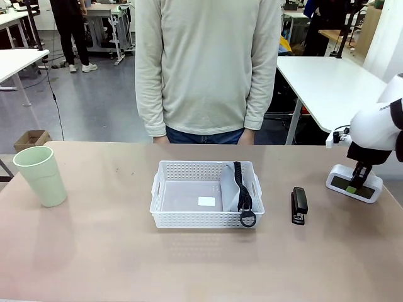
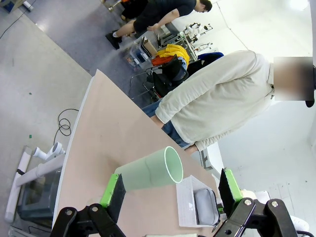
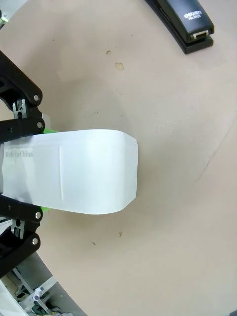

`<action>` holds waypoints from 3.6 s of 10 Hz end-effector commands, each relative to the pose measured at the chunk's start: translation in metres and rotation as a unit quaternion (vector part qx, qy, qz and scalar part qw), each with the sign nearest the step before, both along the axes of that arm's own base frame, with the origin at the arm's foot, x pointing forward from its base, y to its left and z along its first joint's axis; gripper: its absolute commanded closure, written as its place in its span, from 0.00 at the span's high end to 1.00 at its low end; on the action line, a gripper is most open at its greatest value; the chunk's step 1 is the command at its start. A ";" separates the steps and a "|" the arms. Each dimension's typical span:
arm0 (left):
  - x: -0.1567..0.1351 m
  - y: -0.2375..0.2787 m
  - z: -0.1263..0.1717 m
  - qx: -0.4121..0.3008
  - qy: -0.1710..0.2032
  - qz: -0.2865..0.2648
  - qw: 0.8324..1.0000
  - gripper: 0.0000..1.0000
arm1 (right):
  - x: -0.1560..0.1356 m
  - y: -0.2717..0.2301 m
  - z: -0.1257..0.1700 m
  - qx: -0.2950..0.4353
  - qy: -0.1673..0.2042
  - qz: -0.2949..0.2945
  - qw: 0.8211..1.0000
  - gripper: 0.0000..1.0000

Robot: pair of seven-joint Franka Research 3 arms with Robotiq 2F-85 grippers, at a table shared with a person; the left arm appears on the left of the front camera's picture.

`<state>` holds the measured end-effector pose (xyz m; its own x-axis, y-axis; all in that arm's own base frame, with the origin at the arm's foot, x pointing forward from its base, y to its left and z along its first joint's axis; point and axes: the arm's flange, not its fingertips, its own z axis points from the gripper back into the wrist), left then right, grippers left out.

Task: Efficiently arrange items inside the basket to fit them all.
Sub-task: Pick up the Digital clock and place it inside the Organizing basket.

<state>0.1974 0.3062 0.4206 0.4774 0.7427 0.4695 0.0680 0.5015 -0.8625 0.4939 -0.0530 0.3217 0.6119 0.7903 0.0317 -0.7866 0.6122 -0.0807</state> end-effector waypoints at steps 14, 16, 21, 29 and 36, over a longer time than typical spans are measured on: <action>0.002 0.000 -0.001 0.005 -0.017 0.002 1.000 1.00 | -0.093 0.080 0.206 0.039 -0.006 -0.089 0.995 0.50; 0.002 0.000 -0.001 0.005 -0.017 0.002 1.000 1.00 | -0.113 0.151 0.230 0.085 0.025 -0.130 0.988 0.50; 0.002 0.000 -0.001 0.005 -0.017 0.002 1.000 1.00 | -0.140 0.412 0.207 0.082 0.024 -0.179 0.980 0.50; 0.002 0.000 -0.001 0.005 -0.017 0.002 1.000 1.00 | -0.130 0.449 0.188 0.051 0.031 -0.172 0.983 0.51; 0.002 0.000 -0.001 0.005 -0.017 0.002 1.000 1.00 | -0.052 0.469 0.099 0.062 0.059 -0.063 0.994 0.51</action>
<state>0.1975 0.3073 0.4196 0.4790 0.7433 0.4669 0.0646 0.5006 -0.8633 0.4364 0.4174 0.4219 0.7422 0.6699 0.0160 -0.6687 0.7389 0.0826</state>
